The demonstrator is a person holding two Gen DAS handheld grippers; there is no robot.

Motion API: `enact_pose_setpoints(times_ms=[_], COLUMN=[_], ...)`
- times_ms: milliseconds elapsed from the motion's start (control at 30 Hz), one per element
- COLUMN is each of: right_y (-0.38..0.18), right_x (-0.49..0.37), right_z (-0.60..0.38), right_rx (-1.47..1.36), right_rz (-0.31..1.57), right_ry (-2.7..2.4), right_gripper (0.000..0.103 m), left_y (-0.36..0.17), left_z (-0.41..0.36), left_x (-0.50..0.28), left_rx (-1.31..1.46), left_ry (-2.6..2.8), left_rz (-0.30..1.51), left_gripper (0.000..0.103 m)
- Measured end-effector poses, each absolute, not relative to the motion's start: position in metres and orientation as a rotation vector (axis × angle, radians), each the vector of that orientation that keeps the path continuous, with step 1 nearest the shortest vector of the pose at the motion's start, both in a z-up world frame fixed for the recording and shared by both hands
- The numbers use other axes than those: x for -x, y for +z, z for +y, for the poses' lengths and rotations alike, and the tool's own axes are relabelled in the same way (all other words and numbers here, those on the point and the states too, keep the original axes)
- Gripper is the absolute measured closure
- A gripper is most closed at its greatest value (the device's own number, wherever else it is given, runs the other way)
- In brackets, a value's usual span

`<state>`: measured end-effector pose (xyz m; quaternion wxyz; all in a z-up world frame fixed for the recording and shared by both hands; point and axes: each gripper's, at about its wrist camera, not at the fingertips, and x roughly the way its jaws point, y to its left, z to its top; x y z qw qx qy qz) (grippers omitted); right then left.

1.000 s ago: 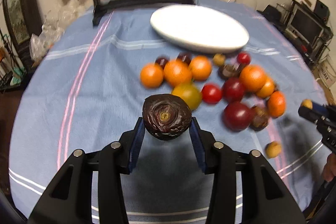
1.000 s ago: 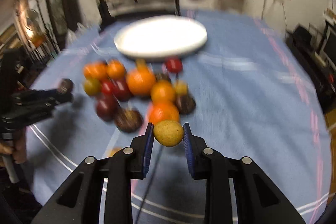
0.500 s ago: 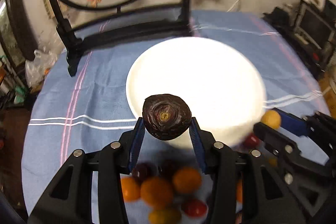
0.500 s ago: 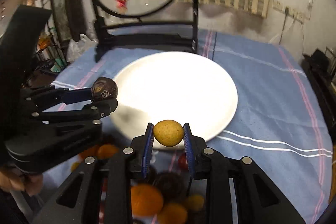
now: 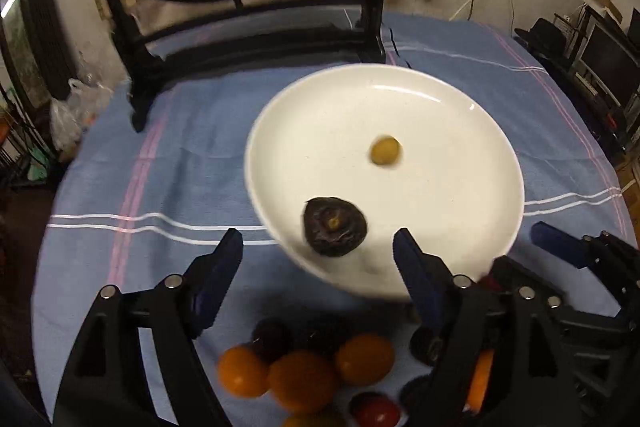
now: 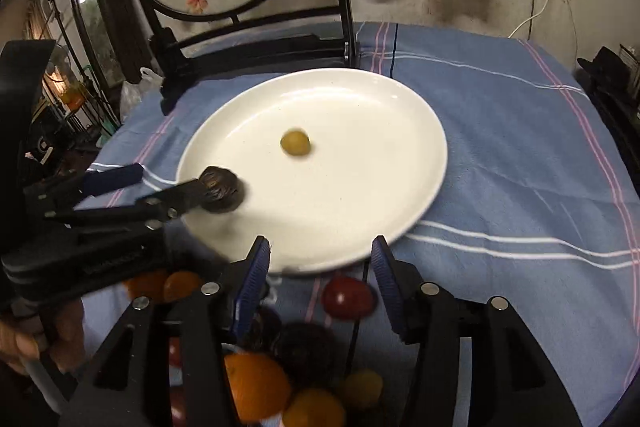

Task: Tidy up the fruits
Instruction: 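Carry both fruits over the white plate and open both tools to drop them, then grasp a small yellow fruit with the left tool while the right tool grasps an orange tangerine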

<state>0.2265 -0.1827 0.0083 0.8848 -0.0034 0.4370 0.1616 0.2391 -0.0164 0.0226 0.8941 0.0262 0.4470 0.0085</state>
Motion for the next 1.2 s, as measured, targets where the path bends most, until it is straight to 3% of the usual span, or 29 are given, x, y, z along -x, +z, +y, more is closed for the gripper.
enact_pose_setpoints(times_ms=[67, 533, 900, 1200], right_y=[0.016, -0.006, -0.024, -0.023], right_x=[-0.207, -0.064, -0.025, -0.021], right_z=[-0.187, -0.252, -0.276, -0.286], right_rx=[0.020, -0.057, -0.143, -0.159], right_rz=[0.886, 0.884, 0.900, 0.878], right_ry=[0.338, 0.257, 0.252, 0.250], right_gripper=[0.037, 0.026, 0.026, 0.026], left_y=[0.034, 0.004, -0.018, -0.036], left_z=[-0.008, -0.024, -0.077, -0.113], left_x=[-0.216, -0.079, -0.041, -0.042], left_rx=[-0.059, -0.025, -0.105, -0.163], left_ry=[0.052, -0.085, -0.182, -0.248], left_rz=[0.873, 0.903, 0.945, 0.990], left_gripper=[0.012, 0.011, 0.011, 0.043])
